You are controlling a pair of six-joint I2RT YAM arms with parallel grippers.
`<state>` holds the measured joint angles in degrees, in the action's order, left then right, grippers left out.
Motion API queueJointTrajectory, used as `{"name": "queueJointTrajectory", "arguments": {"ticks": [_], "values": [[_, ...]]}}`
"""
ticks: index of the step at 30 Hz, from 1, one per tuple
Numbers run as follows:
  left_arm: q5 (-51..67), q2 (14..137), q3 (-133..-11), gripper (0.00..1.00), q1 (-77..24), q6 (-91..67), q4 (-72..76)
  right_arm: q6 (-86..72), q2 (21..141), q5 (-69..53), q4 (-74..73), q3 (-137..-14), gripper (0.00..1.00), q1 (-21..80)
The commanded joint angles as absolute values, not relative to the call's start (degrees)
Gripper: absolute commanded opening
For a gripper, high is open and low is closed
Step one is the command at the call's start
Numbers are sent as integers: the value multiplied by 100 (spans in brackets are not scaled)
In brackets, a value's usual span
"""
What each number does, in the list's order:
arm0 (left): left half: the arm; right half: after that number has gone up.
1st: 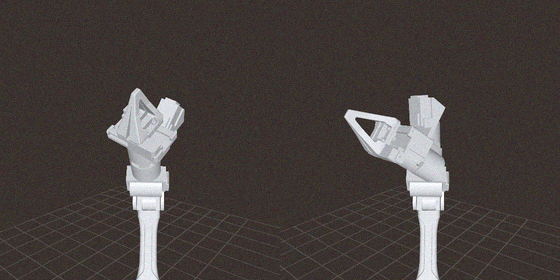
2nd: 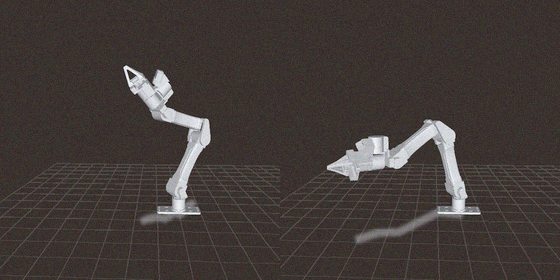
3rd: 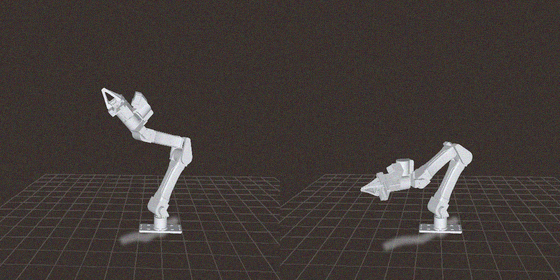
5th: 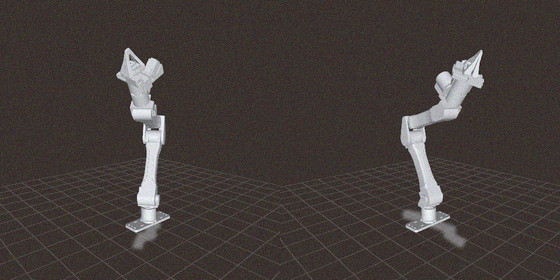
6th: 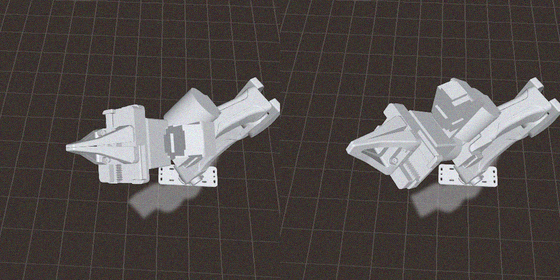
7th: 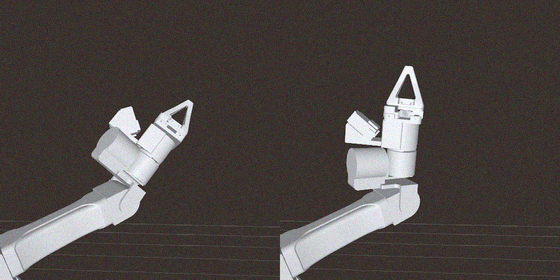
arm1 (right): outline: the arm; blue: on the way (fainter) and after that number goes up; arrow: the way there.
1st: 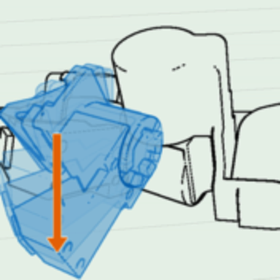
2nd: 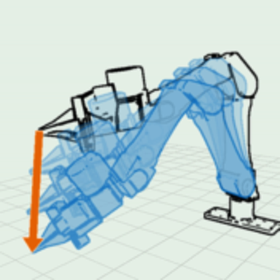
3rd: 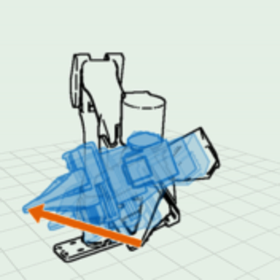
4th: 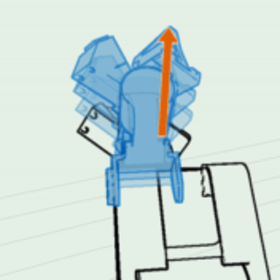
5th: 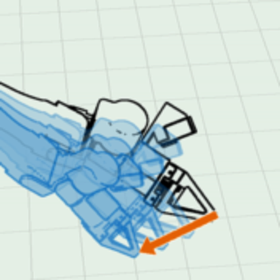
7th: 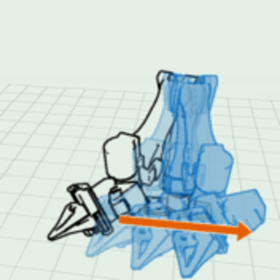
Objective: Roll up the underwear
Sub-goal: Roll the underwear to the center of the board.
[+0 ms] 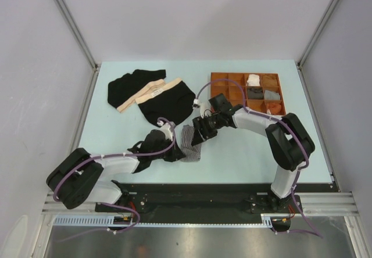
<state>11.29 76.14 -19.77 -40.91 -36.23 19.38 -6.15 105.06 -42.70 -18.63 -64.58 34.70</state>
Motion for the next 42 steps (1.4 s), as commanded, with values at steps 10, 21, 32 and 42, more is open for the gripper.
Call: {"name": "queueJointTrajectory", "arguments": {"ticks": [10,21,32,42], "values": [[2065,8402,-2698,0,-3314,-3665,1160,386,8895,-1838,-1986,-6504,64,4559],[2258,8534,-2865,0,-3076,-3560,923,677,9176,-369,-1539,-5969,65,5353],[2496,8648,-2892,0,-2936,-3594,949,738,9009,-202,-950,-5318,65,5555],[2566,8692,-2892,0,-2918,-3621,1002,870,9202,-334,-361,-5054,48,5660]]}}
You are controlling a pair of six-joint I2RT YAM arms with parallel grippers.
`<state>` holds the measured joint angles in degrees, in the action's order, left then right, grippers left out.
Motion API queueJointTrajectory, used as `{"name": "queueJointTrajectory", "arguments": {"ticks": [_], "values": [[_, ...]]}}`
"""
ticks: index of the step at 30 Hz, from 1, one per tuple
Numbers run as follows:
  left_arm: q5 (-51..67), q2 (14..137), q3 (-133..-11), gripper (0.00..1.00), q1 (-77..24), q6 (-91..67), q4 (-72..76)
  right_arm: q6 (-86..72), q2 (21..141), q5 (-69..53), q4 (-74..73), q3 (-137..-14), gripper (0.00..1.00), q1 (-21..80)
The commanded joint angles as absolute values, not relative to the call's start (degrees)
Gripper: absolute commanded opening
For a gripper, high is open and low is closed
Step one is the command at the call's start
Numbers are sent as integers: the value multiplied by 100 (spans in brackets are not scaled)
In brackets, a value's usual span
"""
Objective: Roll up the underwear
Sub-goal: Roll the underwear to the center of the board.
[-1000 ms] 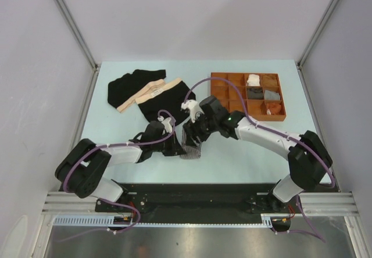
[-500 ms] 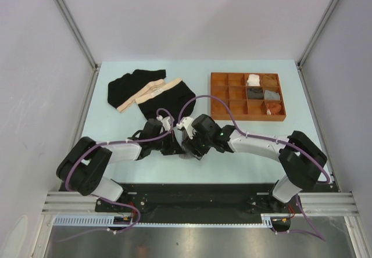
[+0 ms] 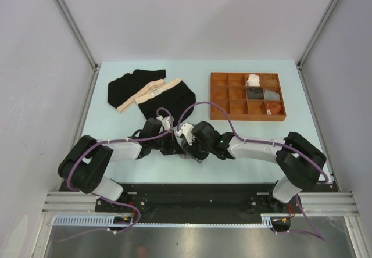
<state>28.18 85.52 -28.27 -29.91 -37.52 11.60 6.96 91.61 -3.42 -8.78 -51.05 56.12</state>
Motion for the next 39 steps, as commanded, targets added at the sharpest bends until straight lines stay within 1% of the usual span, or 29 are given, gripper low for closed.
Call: {"name": "queueJointTrajectory", "arguments": {"ticks": [1,3,4,5,6,7,8,9,11,12,14,16,18,21,29,32,39], "values": [[2593,8675,-2883,0,-2918,-3621,1045,853,9228,-343,-334,-5036,34,5651],[2654,8649,-2822,0,-2918,-3656,1151,809,9272,-413,-211,-5019,23,5634],[2750,8622,-2813,0,-2909,-3665,1256,678,9299,-552,-176,-5019,10,5599],[2777,8552,-2786,1,-2909,-3665,1283,590,9342,-649,-115,-5019,0,5477],[2786,8482,-2777,4,-2900,-3682,1283,484,9360,-772,-106,-5019,0,5397],[2760,8394,-2760,10,-2900,-3691,1275,370,9369,-1095,-105,-5019,0,5327],[2734,8193,-2708,20,-2900,-3691,1248,99,9378,-1255,-105,-5019,0,5143],[2716,8070,-2690,24,-2883,-3674,1205,-86,9369,-1440,-123,-5019,0,5055],[2576,7824,-2646,39,-2883,-3622,994,-542,9395,-1897,-211,-5027,0,4896],[2540,7622,-2646,41,-2874,-3604,906,-675,9422,-1985,-237,-5027,0,4782],[2479,7410,-2567,50,-2883,-3551,765,-948,9474,-2337,-299,-5027,0,4685],[2479,7138,-2488,51,-2883,-3542,730,-1387,9597,-2722,-290,-5027,0,4553],[2409,6936,-2373,52,-2883,-3498,738,-1773,9694,-2856,-281,-5027,0,4430],[2259,6926,-2303,54,-2883,-3437,729,-2030,9879,-3014,-246,-5027,0,4316],[2443,7435,-2285,54,-2883,-3551,1573,-2417,10309,-3313,-229,-5027,0,3736],[2461,7567,-2346,54,-2883,-3533,1783,-2452,10415,-3419,-237,-5027,0,3630],[2733,8348,-2356,55,-2883,-3691,2451,-2373,10564,-3489,-255,-5027,0,3481]]}}
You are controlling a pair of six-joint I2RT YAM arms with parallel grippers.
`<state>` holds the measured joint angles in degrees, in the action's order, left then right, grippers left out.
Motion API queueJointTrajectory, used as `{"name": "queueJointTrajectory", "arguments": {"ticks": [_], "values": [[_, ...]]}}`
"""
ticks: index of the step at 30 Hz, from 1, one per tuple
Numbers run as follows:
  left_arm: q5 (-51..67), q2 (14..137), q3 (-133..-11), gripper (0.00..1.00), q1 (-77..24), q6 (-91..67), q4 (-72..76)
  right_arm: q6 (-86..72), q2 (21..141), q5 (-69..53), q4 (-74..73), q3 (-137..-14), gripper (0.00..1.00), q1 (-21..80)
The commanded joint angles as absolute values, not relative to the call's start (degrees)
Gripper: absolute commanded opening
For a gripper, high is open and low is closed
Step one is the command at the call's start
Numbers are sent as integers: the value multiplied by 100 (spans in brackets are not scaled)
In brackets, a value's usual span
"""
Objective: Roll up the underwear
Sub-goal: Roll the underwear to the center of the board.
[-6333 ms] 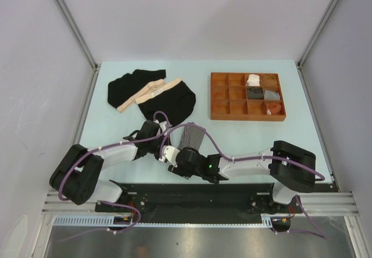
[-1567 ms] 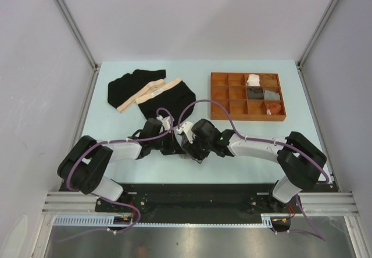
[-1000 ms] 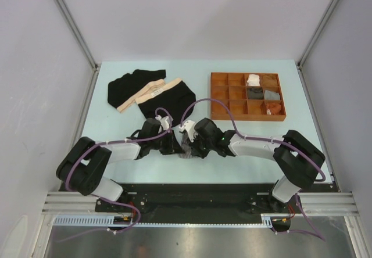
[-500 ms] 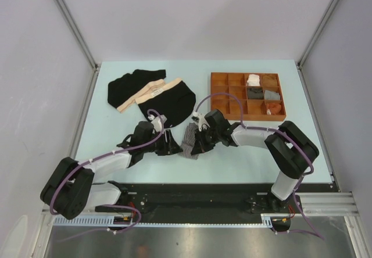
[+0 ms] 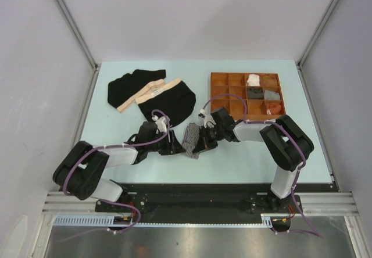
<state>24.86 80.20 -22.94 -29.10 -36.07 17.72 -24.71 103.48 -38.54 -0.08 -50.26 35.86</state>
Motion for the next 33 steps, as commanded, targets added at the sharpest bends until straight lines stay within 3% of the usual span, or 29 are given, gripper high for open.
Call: {"name": "queueJointTrajectory", "arguments": {"ticks": [1,7,10,12,14,15,16,19,22,27,33], "values": [[2751,8419,-2347,55,-2874,-3735,2626,-2356,10582,-3481,-272,-5036,0,3480],[2760,8832,-2399,54,-2874,-3867,3137,-2312,10635,-3577,-299,-5036,0,3437],[2681,8930,-2391,48,-2883,-3885,3295,-2268,10635,-3612,-325,-5036,0,3437],[2672,8982,-2356,40,-2883,-3928,3453,-2171,10591,-3612,-369,-5054,0,3437],[2698,8982,-2364,20,-2883,-3972,3621,-2110,10503,-3560,-422,-5071,2,3437],[2716,8991,-2390,12,-2883,-3990,3543,-2083,10372,-3525,-465,-5089,8,3428],[2725,8974,-2434,0,-2883,-3982,3411,-2048,10301,-3437,-570,-5115,26,3419],[2672,8842,-2610,0,-2883,-3964,2737,-1846,9863,-3131,-947,-5273,47,3322],[2523,8623,-2803,0,-2883,-4060,1693,-1591,9267,-2517,-1360,-5440,55,3322],[2575,8245,-3093,0,-2865,-3991,380,-1108,8360,-1163,-1520,-5449,56,3918],[2882,8016,-3436,0,-2795,-3683,-1087,-440,7998,465,-977,-5432,56,5720]]}}
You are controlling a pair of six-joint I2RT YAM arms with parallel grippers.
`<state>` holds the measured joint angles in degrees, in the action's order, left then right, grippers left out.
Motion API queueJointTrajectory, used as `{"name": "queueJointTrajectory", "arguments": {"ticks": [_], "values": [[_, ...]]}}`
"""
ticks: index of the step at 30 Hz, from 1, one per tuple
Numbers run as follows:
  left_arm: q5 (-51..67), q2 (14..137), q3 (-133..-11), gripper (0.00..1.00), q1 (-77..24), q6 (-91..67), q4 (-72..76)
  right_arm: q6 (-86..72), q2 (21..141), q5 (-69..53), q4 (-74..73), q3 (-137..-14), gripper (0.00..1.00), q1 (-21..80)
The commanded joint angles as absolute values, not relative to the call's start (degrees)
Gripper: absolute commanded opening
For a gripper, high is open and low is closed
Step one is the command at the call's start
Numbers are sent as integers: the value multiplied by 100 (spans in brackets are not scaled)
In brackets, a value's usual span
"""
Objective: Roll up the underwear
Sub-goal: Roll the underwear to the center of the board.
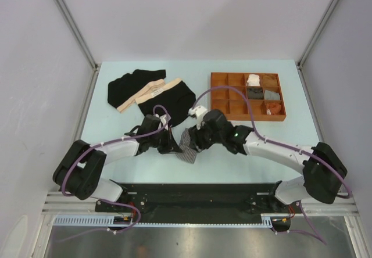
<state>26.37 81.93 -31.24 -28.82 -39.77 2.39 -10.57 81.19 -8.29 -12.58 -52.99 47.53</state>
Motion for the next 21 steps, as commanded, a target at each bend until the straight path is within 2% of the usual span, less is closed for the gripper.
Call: {"name": "queueJointTrajectory", "arguments": {"ticks": [1,5,9,21], "values": [[2970,8024,-3471,0,-2778,-3596,-1168,-335,8033,657,-775,-5432,56,5930],[3269,8077,-3489,0,-2611,-3542,-1424,-71,8349,1159,-352,-5432,56,6861],[3471,8130,-3507,0,-2470,-3525,-1494,-18,8866,1476,-71,-5414,54,7258],[3893,8191,-3524,0,-2259,-3621,-1529,316,9624,2231,317,-5317,52,7822]]}}
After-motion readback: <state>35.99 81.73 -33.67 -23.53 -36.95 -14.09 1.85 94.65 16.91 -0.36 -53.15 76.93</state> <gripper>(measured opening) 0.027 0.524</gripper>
